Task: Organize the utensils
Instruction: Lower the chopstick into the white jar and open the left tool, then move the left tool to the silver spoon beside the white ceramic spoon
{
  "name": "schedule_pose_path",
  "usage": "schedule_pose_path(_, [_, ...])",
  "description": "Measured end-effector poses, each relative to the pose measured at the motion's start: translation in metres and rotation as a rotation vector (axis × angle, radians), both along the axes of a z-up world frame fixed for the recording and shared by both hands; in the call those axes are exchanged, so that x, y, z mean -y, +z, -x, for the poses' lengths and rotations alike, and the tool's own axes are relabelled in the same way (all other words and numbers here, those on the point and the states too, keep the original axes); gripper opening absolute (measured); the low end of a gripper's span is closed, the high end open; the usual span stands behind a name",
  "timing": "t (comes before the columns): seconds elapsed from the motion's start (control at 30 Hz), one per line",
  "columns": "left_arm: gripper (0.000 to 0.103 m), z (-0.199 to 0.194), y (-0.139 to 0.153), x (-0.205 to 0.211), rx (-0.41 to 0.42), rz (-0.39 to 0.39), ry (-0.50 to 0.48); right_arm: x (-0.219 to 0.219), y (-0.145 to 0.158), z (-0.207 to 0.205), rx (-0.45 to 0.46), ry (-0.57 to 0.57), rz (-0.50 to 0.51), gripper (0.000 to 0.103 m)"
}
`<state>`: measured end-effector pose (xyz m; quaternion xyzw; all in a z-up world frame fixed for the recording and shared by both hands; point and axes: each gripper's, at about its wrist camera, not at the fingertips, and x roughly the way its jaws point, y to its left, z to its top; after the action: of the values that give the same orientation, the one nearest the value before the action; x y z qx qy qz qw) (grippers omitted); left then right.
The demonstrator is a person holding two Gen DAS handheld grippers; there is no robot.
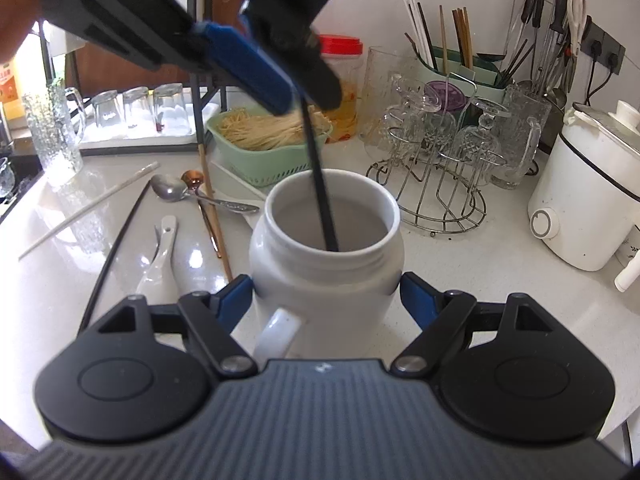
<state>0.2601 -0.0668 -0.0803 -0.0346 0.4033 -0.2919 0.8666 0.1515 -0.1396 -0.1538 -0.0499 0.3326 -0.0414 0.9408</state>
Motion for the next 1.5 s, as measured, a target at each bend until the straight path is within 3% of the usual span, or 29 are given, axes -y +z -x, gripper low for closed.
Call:
schedule_pose_path(0.13, [0.047,0.012,0.012,-0.012,0.025,0.007,0.033,0.002,0.001,-0.002,-0.012,0.018,0.000,0.083])
schedule_pose_path(0.43, [0.047,0.052,0.020,-0.063,0.065,-0.015,0.165,0.006,0.002,-0.003,-0.023,0.049,-0.010,0.083])
schedule_pose_path(0.6, [0.048,0.077,0.009,-0.096,0.045,-0.025,0.278,0.007,0.002,-0.003,-0.025,0.066,-0.008,0.083])
schedule_pose_path(0.9, [0.048,0.096,-0.013,-0.125,0.014,-0.074,0.381,0.009,0.001,0.000,-0.012,0.083,-0.009,0.083])
schedule_pose_path(1.23, [0.047,0.091,-0.027,-0.135,-0.018,-0.062,0.402,0.009,0.002,-0.002,-0.025,0.099,0.002,0.083])
schedule_pose_path(1.5, [0.047,0.066,-0.047,-0.138,-0.074,-0.004,0.385,0.007,0.002,-0.001,-0.034,0.085,0.004,0.083])
